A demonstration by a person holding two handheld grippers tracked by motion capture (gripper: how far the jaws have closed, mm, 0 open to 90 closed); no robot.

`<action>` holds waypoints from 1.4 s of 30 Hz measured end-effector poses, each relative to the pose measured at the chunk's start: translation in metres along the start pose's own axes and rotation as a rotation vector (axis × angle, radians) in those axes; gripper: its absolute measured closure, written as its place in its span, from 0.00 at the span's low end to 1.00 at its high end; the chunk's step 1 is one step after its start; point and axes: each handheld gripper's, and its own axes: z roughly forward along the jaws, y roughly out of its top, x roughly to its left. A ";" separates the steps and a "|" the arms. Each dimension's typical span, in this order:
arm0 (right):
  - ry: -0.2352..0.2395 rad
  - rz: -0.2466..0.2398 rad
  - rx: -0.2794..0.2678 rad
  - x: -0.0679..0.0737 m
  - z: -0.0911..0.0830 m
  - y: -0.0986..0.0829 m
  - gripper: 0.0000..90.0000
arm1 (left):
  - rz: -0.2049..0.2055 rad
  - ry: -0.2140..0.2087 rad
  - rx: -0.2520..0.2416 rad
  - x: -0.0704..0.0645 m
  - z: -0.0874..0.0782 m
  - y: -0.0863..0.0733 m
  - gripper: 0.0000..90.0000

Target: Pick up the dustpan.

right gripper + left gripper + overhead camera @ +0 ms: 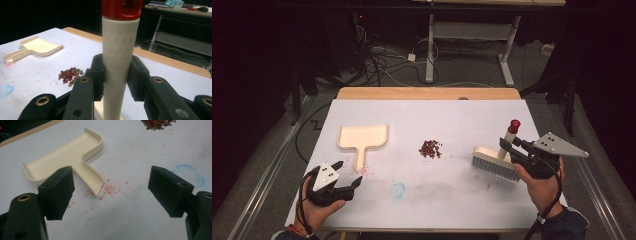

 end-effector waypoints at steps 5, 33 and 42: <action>-0.013 0.011 -0.004 0.000 -0.005 0.000 0.77 | 0.007 -0.003 0.005 -0.002 0.001 0.000 0.23; -0.031 0.009 -0.036 0.005 -0.009 0.008 0.77 | -0.304 0.086 0.250 0.026 0.068 0.030 0.33; -0.021 0.011 -0.048 0.009 -0.010 0.009 0.77 | -0.342 0.102 0.325 0.038 0.113 0.036 0.41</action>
